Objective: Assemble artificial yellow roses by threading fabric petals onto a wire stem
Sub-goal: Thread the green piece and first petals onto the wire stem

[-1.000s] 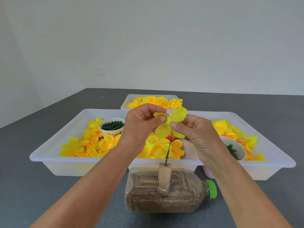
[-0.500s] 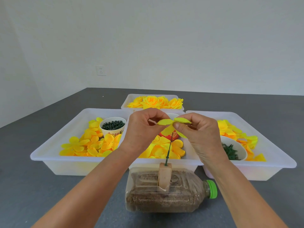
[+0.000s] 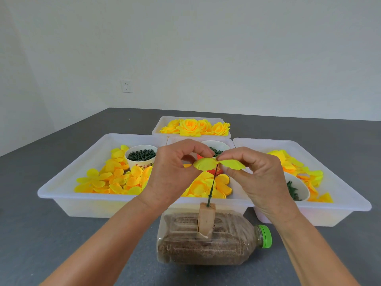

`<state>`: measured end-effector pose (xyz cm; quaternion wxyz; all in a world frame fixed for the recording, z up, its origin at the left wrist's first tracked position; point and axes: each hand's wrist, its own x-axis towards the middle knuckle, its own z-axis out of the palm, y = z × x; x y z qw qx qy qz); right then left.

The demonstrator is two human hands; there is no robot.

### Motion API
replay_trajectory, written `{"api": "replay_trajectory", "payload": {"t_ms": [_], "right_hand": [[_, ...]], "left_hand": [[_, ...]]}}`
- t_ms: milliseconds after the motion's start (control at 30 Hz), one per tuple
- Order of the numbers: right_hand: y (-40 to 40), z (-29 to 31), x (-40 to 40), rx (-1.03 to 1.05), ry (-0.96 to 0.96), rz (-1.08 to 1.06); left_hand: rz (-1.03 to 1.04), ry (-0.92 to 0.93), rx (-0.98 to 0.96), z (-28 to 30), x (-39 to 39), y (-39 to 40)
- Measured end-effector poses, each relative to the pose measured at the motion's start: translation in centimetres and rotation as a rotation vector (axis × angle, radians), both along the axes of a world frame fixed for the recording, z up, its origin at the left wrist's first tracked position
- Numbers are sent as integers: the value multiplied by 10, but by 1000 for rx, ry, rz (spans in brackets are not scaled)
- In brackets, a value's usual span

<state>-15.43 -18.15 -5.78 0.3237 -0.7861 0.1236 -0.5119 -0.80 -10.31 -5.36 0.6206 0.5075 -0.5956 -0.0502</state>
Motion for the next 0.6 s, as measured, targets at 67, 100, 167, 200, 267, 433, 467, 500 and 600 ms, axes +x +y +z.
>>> {"api": "replay_trajectory", "payload": {"t_ms": [67, 100, 167, 200, 267, 433, 467, 500, 600], "right_hand": [[0, -3, 0, -29, 5, -26], [0, -5, 0, -34, -7, -26], [0, -10, 0, -31, -46, -16], [0, -11, -1, -38, -55, -26], [-1, -15, 0, -70, -56, -60], [-2, -17, 2, -84, -56, -89], [-2, -17, 3, -83, -60, -90], [-2, -16, 3, -80, -67, -88], [0, -14, 4, -70, -98, -79]], "left_hand": [[6, -59, -29, -4, 0, 2], [9, -92, -50, -6, 0, 2], [17, -159, -99, -10, 0, 2], [35, -200, -127, -12, 0, 1], [87, -286, -172, -16, 0, 1], [144, -360, -210, -19, -1, 0], [147, -357, -215, -18, 0, 0], [151, -357, -223, -18, -1, 0], [175, -356, -249, -14, -1, -1]]}}
